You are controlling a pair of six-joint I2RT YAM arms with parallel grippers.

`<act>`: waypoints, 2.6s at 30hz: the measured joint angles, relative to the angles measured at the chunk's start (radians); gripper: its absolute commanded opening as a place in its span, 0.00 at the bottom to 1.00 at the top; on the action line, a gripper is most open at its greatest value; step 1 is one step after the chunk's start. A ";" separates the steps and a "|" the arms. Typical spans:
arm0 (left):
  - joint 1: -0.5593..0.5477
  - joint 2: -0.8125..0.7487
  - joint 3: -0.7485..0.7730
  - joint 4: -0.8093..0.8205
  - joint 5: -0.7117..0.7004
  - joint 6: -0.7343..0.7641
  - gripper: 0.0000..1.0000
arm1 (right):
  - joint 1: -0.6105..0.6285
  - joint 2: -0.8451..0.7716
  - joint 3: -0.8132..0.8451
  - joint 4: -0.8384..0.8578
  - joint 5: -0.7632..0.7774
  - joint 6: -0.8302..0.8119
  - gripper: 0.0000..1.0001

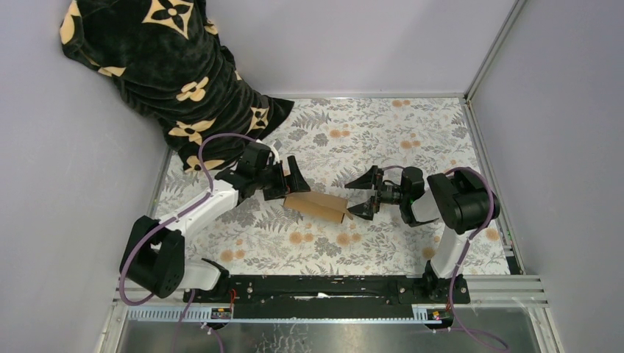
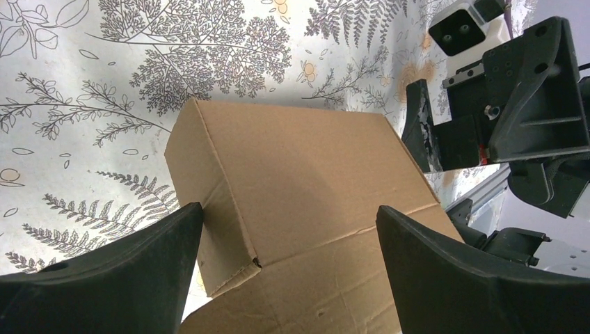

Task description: Fold the paper box

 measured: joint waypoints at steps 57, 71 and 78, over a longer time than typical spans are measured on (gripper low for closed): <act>0.031 -0.135 -0.115 0.055 0.294 -0.243 0.99 | -0.095 -0.318 -0.057 -0.385 0.125 -0.177 1.00; 0.030 -0.063 -0.161 0.113 0.319 -0.295 0.98 | -0.092 -0.323 -0.018 -0.539 0.144 -0.236 1.00; 0.032 0.028 -0.160 0.124 0.337 -0.312 0.98 | -0.092 -0.296 0.076 -0.607 0.146 -0.251 1.00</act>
